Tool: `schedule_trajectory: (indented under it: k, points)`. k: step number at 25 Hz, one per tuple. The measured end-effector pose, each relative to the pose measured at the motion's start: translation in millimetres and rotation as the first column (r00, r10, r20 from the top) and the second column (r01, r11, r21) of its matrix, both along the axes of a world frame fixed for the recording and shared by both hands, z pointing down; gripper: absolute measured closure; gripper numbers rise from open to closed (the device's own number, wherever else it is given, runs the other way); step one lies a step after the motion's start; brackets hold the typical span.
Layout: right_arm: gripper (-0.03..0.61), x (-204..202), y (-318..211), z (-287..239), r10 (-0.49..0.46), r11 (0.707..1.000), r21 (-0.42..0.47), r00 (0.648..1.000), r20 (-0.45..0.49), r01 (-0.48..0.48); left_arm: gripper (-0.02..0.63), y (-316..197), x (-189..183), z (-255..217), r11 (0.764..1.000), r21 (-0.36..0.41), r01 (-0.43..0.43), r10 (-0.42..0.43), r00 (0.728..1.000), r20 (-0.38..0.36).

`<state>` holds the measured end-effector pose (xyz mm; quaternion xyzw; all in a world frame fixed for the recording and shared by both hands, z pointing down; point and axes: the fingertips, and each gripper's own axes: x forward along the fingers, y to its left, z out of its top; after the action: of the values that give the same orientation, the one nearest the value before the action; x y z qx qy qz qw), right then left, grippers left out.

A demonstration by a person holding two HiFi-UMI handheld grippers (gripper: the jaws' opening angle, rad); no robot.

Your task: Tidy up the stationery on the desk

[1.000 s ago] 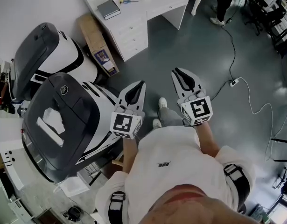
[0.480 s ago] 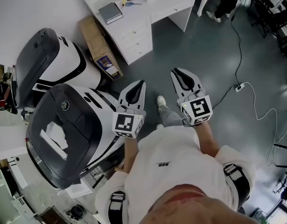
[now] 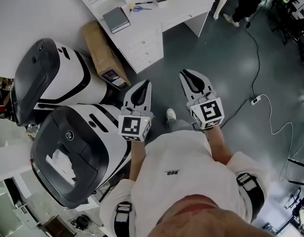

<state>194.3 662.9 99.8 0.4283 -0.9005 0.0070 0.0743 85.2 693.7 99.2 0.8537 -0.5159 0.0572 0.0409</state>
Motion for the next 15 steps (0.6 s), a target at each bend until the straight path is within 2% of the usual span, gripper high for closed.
schedule_trajectory:
  k: [6,15]
  points:
    - [0.555,4.4,-54.0,0.0,-0.036,0.999,-0.01,0.999,0.004,0.036,0.614,-51.6,6.9,-0.1,1.0,-0.011,0.027,-0.027,1.0,0.0]
    - [0.555,-3.1,-101.8,7.2,-0.086,0.996,-0.029,0.996,0.005,0.086,0.614,-95.0,3.7,6.2,0.997,-0.03,0.066,-0.066,0.998,0.003]
